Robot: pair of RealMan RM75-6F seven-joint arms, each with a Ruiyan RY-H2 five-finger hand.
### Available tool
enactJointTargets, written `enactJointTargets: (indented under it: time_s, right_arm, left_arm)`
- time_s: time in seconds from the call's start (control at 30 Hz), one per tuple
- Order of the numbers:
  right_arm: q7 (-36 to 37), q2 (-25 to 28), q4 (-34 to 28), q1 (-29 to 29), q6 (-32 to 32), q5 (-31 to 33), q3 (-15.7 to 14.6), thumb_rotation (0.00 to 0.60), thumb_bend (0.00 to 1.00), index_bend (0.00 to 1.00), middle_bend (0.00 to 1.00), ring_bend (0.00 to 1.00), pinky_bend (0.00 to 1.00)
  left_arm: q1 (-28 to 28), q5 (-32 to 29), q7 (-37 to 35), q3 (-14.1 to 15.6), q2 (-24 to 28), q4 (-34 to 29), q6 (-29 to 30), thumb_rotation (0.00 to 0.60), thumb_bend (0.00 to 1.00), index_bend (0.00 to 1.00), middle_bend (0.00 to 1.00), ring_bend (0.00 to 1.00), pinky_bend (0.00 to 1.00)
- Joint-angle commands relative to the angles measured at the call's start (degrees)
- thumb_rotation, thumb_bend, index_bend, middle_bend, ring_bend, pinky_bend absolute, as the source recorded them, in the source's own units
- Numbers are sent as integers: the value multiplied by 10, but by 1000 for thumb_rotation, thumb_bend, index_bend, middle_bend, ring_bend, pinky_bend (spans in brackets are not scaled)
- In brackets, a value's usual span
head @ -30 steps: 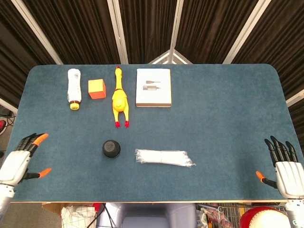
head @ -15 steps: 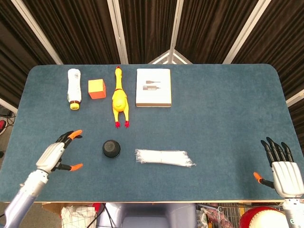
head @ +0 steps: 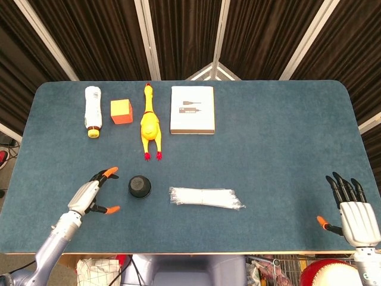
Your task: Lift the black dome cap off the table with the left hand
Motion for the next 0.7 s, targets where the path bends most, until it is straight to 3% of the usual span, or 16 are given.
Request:
enactJointTargets:
  time_s: [0.03,0.3,0.7]
  right_arm:
    - [0,-1,0,0,0,0,0,600,189,15,30,122,0]
    - [2,-3,3,2,-3,5,1,600,189,15,30,122,0]
    - [5,-5,5,2,-5,4,-1,600,189,15,30,122,0]
  left_arm:
    - [-5,-3,-12,-3,-20,20,-5,600,113,84,190,0,0]
    - [-9,13,-49,-7,-62,58,6,600,117,84,161,0,0]
    - [-17,-10,-37,-16,-113,91,6,600,118,82,180,0,0]
